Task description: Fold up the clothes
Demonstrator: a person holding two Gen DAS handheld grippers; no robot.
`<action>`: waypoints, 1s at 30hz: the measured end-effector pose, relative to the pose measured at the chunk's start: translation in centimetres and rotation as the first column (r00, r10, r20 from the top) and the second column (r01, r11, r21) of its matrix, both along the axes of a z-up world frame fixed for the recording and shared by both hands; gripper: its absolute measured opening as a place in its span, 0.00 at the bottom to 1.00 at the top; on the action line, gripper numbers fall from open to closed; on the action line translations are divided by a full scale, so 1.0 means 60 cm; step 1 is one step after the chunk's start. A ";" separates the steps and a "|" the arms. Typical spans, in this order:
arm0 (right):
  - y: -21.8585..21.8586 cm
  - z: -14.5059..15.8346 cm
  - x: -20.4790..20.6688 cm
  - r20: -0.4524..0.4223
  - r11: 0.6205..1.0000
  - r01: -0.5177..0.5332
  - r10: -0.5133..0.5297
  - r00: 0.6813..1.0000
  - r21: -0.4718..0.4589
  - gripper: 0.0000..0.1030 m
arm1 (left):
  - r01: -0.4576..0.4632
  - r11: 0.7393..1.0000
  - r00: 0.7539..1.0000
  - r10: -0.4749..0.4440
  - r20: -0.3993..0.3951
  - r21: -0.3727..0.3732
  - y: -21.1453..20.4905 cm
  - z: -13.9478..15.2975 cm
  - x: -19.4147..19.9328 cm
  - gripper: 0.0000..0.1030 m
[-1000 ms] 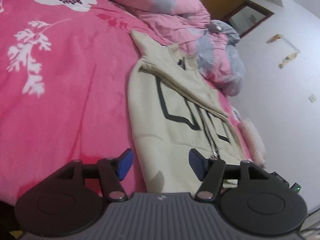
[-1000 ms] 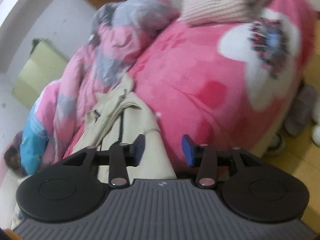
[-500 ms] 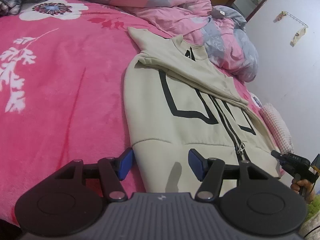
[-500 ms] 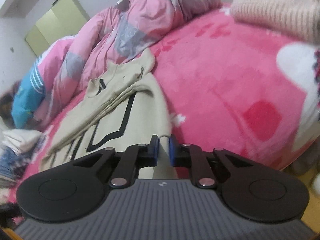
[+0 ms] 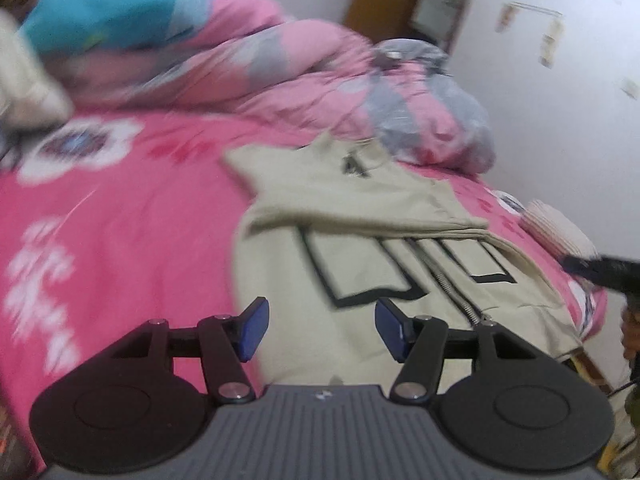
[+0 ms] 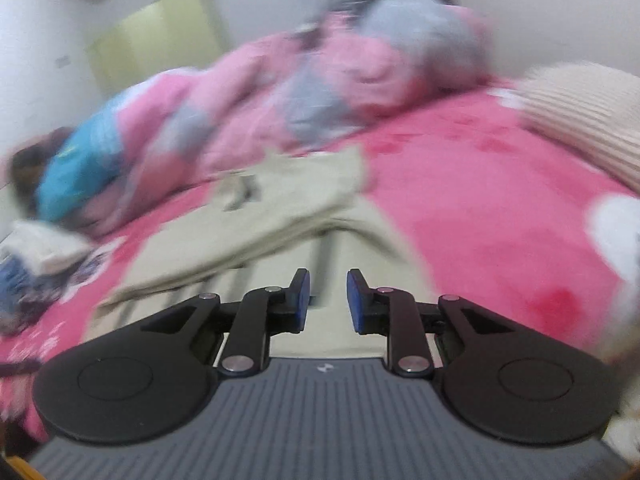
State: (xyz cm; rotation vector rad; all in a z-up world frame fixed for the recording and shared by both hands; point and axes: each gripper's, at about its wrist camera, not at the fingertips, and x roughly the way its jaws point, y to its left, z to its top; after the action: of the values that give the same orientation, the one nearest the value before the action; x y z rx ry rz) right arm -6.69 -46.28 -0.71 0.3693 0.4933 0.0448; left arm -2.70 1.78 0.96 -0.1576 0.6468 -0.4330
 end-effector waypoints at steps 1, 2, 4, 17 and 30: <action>0.024 0.000 0.018 0.005 0.999 -0.053 0.053 0.999 -0.010 0.20 | 0.022 1.000 1.000 -0.022 0.017 0.016 -0.019 0.000 0.007 0.57; 0.047 -0.003 0.033 0.000 0.995 -0.096 0.096 0.995 -0.022 0.20 | 0.047 0.998 0.999 -0.048 0.015 0.030 -0.037 -0.008 0.012 0.58; 0.088 -0.018 0.056 -0.037 0.983 -0.176 0.174 0.984 -0.057 0.20 | 0.098 0.993 0.995 -0.099 0.005 0.057 -0.072 -0.025 0.022 0.59; 0.203 -0.040 0.041 -0.178 0.872 -0.407 0.371 0.912 -0.271 0.21 | 0.186 0.952 0.978 -0.204 0.049 0.243 -0.160 -0.064 -0.015 0.69; 0.195 -0.056 0.025 -0.177 0.913 -0.342 0.307 0.935 -0.223 0.28 | 0.145 0.967 0.986 -0.159 0.053 0.207 -0.162 -0.043 -0.014 0.83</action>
State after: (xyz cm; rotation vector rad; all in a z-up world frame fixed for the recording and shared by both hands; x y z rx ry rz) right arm -5.21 -34.57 -4.06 0.0372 0.6869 0.2796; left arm -3.54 -7.96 -1.60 0.1016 0.6330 -0.5151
